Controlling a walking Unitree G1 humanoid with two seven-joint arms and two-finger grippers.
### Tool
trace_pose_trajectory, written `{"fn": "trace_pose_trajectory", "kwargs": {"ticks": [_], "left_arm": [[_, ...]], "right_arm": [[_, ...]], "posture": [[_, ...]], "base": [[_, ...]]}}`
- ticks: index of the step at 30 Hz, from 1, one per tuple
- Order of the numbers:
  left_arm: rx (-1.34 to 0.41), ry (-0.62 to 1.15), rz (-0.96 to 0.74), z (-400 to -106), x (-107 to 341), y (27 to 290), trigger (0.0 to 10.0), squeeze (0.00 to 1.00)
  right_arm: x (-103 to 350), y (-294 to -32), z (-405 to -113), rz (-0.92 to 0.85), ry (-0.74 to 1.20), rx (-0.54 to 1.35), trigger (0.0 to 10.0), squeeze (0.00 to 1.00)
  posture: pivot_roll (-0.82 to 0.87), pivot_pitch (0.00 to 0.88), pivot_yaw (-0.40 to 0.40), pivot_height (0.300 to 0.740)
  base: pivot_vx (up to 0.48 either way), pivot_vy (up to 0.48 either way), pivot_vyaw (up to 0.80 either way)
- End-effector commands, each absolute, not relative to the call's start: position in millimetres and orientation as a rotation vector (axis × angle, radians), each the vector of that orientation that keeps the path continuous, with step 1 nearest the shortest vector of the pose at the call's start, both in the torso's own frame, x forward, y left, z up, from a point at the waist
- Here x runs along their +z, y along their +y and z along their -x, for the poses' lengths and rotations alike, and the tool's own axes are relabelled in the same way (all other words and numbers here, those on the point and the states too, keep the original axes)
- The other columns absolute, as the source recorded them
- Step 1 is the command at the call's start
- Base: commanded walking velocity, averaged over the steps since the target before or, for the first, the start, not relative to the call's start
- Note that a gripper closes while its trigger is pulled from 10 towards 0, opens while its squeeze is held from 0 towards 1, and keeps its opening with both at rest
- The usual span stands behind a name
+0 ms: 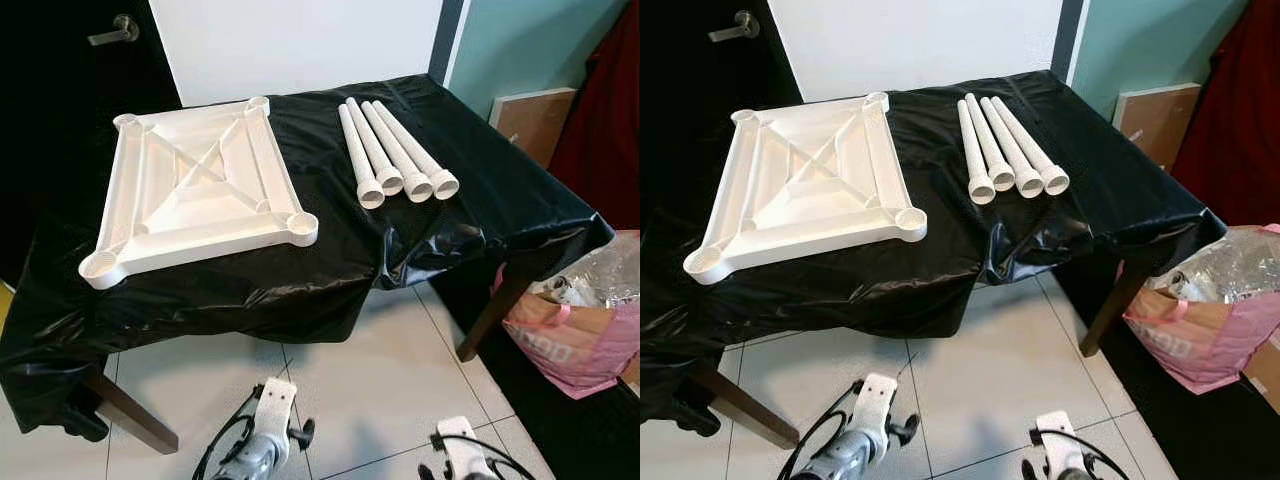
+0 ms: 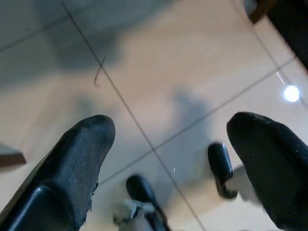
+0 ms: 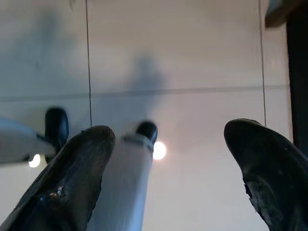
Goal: Building children table
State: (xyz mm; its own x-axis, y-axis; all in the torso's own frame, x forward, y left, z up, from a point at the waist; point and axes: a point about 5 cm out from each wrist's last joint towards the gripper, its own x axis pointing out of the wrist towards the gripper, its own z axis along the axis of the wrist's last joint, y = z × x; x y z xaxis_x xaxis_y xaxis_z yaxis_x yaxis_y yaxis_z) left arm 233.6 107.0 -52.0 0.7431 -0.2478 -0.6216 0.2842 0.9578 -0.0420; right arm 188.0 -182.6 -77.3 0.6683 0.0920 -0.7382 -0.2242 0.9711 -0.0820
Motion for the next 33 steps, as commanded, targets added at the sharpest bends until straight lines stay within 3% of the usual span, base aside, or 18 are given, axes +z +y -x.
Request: {"fn": "trace_pose_trajectory", "kwargs": {"ticks": [1,8,9,10,11,14,15,25,29,33], "left_arm": [[-0.460,0.644,0.018,-235.1,-47.0,98.8,10.0,1.00],[-0.556,0.461,-0.024,-253.6,-24.3,85.3,10.0,1.00],[-0.580,0.412,-0.017,-257.3,-17.9,81.5,10.0,0.00],[-0.580,0.412,-0.017,-257.3,-17.9,81.5,10.0,0.00],[-0.625,0.313,0.001,-262.7,-5.4,75.2,10.0,0.00],[-0.635,0.289,0.006,-263.7,-2.5,73.9,10.0,0.00],[-0.658,0.249,0.003,-264.1,2.2,71.7,10.0,0.00],[-0.799,-0.007,-0.009,-262.9,45.0,64.9,10.0,0.00],[-0.783,-0.053,0.031,-265.9,61.7,65.9,10.0,0.00],[-0.656,-0.107,0.135,-280.9,86.6,67.5,10.0,0.00]], "right_arm": [[-75.5,-181.4,-190.0,0.145,0.798,0.192,10.0,1.00],[-60.1,-180.5,-211.0,0.138,0.660,0.201,10.0,1.00],[-55.1,-179.7,-215.8,0.126,0.611,0.218,10.0,1.00],[-55.1,-179.7,-215.8,0.126,0.611,0.218,10.0,1.00],[-45.7,-177.8,-222.9,0.089,0.520,0.259,10.0,0.50],[-43.5,-177.5,-224.3,0.080,0.499,0.270,10.0,0.50],[-37.2,-177.9,-227.5,0.074,0.438,0.289,10.0,0.00],[10.2,-178.3,-239.7,0.075,0.089,0.366,10.0,0.00],[29.1,-176.2,-243.8,0.090,-0.007,0.352,10.0,0.00],[56.9,-174.3,-253.8,0.074,-0.140,0.270,10.0,0.00]], "posture": [[-0.13,0.000,0.013,0.740],[-0.14,0.000,0.018,0.740],[-0.15,0.003,0.020,0.740],[-0.15,0.003,0.020,0.740],[-0.16,0.008,0.021,0.740],[-0.16,0.008,0.021,0.740],[-0.17,0.015,0.023,0.740],[-0.20,0.039,0.032,0.740],[-0.21,0.049,0.035,0.740],[-0.23,0.065,0.039,0.740]], "base": [[0.000,0.000,0.00],[0.000,0.000,0.00],[0.000,0.000,0.00],[0.000,0.000,0.00],[0.000,0.000,0.00],[0.000,0.000,0.00],[0.000,0.000,0.00],[0.000,0.000,0.00],[0.000,0.000,0.00],[0.000,0.000,0.00]]}}
